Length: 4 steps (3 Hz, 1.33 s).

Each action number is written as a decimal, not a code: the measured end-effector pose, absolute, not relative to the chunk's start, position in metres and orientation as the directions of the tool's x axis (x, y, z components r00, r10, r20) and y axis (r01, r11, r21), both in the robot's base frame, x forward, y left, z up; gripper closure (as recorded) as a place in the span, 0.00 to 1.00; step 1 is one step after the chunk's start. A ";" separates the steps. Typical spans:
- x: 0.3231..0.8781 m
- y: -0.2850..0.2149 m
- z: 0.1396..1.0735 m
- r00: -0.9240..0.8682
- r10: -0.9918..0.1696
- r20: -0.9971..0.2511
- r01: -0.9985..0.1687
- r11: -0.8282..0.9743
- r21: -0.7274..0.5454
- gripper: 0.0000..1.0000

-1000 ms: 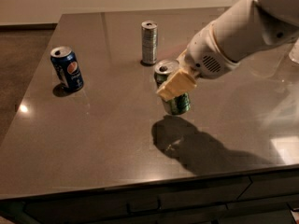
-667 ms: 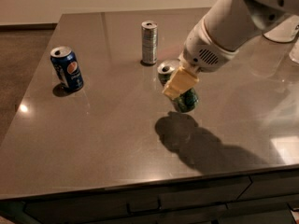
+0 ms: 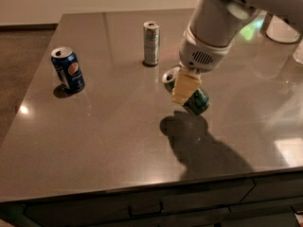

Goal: Knock green can over

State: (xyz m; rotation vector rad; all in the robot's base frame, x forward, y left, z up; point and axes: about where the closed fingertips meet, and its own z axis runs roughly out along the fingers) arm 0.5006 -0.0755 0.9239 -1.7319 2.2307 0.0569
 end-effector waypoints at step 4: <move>0.495 -0.065 0.896 -0.127 -0.986 -0.106 -0.981 0.141 -0.131 0.00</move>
Offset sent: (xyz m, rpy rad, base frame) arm -0.0018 0.0023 -0.0194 -0.1613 0.0541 0.0806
